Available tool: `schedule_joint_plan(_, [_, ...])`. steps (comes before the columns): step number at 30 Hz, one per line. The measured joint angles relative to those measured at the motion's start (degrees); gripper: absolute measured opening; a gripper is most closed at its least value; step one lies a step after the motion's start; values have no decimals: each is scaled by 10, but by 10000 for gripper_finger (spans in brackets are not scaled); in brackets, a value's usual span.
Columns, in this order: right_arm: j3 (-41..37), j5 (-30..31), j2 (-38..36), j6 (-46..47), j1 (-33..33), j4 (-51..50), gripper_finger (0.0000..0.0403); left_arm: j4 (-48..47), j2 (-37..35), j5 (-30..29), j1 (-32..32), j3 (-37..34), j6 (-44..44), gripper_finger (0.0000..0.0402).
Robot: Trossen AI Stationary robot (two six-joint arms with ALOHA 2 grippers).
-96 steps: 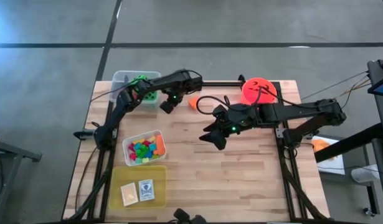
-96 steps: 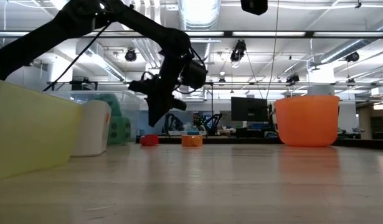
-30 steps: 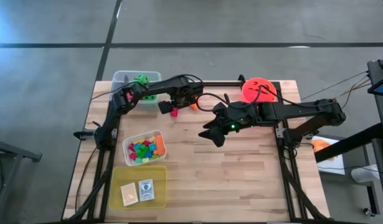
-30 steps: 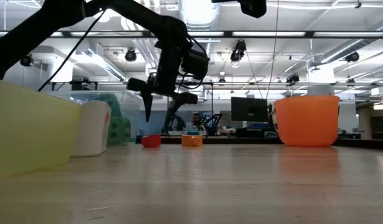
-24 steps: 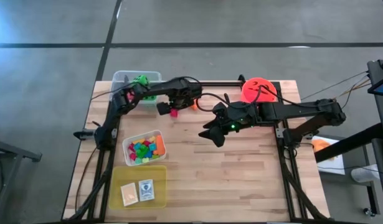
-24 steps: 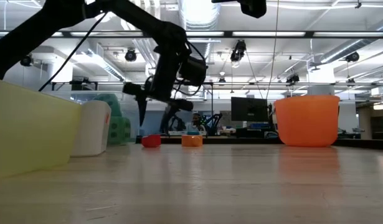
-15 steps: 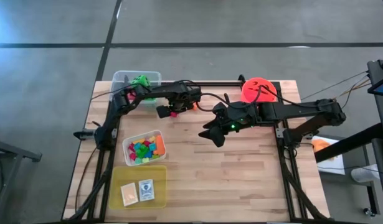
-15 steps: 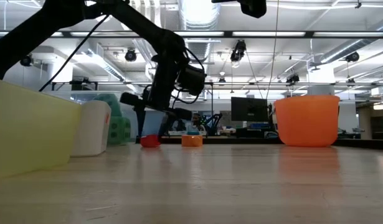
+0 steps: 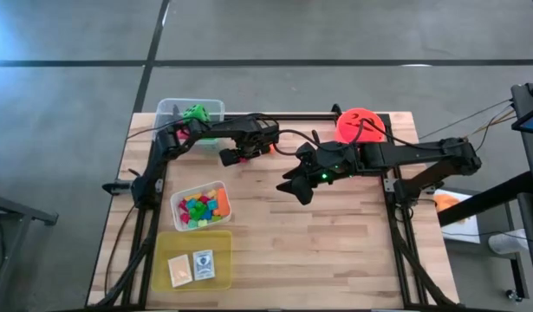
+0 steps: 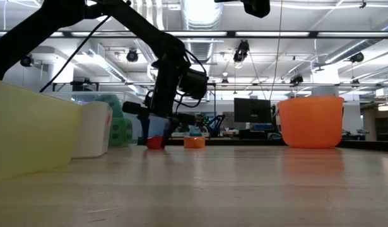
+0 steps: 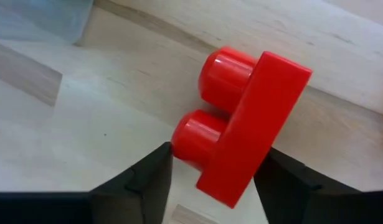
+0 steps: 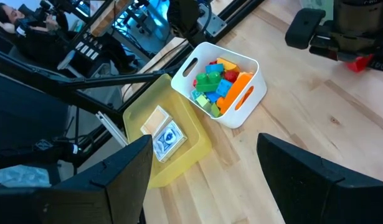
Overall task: Pick & Place Toys
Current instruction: Put the red game piece into the white bin, then put the orange game piece into the white bin
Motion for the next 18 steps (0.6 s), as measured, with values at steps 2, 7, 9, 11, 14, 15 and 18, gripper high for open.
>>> schedule_joint_plan(2, [0, 0, 0, 0, 0, 0, 281, 0, 0, -1, 0, 0, -4, 182])
schedule_joint_plan(7, [0, 0, 0, 0, 0, 0, 281, -1, 0, -3, 0, 0, -8, 104])
schedule_joint_plan(9, [0, 0, 0, 0, 0, 0, 281, -1, 1, -3, 0, 0, -10, 73])
schedule_joint_plan(11, [0, 0, 0, 0, 0, 0, 281, -5, 0, 2, -1, 0, -5, 40])
schedule_joint_plan(14, [0, 0, 1, 0, 0, 0, 281, -3, 1, 19, -2, -1, 21, 6])
schedule_joint_plan(15, [0, 0, 1, 0, 0, 0, 281, -3, 1, 24, -3, -1, 25, 6])
schedule_joint_plan(18, [0, 0, 2, 0, 0, 0, 281, -2, 0, 47, -4, -1, 28, 10])
